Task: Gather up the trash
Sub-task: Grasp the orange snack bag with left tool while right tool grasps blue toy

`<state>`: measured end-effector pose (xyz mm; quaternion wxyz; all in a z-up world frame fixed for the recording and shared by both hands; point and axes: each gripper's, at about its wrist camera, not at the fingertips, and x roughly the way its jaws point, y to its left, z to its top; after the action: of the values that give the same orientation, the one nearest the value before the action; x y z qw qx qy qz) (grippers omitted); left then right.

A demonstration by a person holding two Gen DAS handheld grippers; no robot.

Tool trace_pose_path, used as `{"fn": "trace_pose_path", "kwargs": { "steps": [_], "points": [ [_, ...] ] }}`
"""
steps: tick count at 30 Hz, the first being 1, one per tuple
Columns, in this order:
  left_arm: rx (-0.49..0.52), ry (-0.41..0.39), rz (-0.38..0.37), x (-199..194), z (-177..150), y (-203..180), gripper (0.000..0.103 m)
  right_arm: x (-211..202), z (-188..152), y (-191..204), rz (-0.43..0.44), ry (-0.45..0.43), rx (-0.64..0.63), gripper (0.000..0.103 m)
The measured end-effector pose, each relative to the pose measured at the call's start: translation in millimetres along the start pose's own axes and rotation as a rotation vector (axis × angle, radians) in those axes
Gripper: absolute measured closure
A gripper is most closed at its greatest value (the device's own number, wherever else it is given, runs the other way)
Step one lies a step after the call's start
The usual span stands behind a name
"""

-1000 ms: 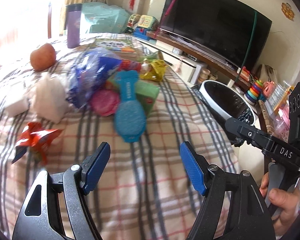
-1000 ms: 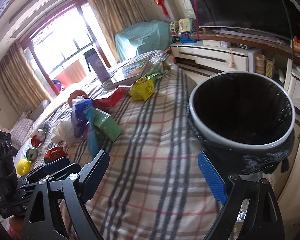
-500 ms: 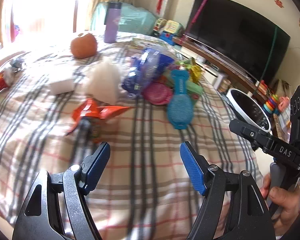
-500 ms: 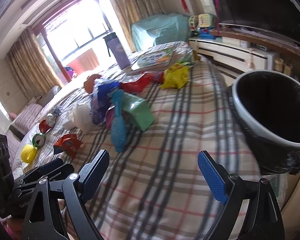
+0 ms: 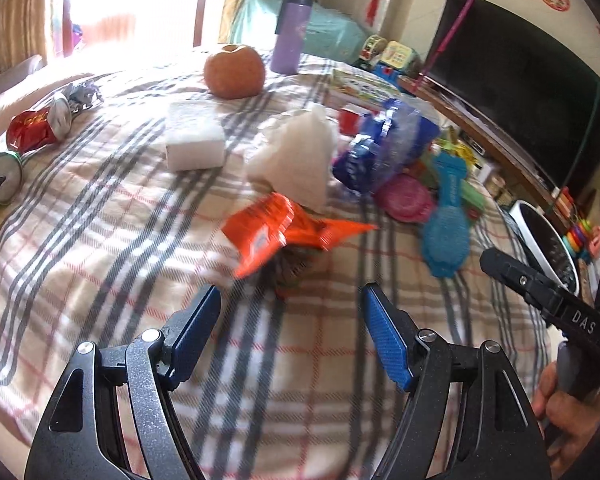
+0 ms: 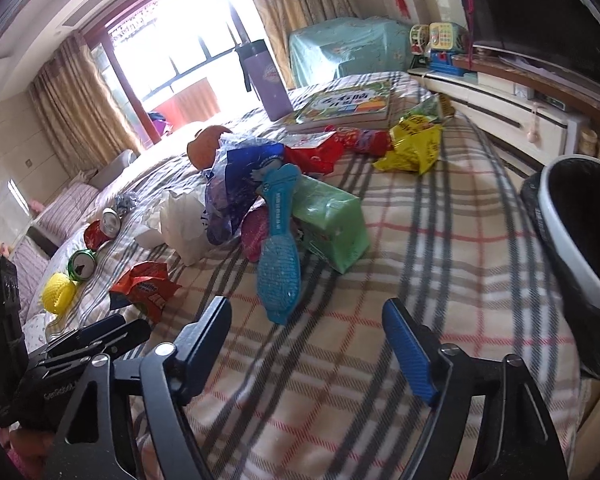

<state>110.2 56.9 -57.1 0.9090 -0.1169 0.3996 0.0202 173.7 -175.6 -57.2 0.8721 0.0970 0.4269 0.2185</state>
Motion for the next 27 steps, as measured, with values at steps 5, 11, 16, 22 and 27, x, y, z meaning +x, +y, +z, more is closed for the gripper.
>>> {"fn": "trace_pose_path", "kwargs": {
  "steps": [5, 11, 16, 22, 27],
  "points": [
    [0.001, -0.001, 0.022, 16, 13, 1, 0.029, 24, 7, 6, 0.008, 0.039, -0.012, 0.038],
    [0.017, 0.007, 0.007, 27, 16, -2, 0.059, 37, 10, 10, 0.025, 0.068, -0.018, 0.086],
    [0.042, 0.013, -0.037, 23, 14, -6, 0.085, 30, 6, 11, 0.036, 0.054, -0.024, 0.089],
    [0.080, 0.009, -0.093, 13, 8, -24, 0.088, 12, -3, 5, 0.039, 0.043, -0.010, 0.089],
    [0.118, 0.012, -0.141, 7, 6, -47, 0.089, -10, -10, -12, 0.016, 0.025, 0.020, 0.089]
  ]
}}
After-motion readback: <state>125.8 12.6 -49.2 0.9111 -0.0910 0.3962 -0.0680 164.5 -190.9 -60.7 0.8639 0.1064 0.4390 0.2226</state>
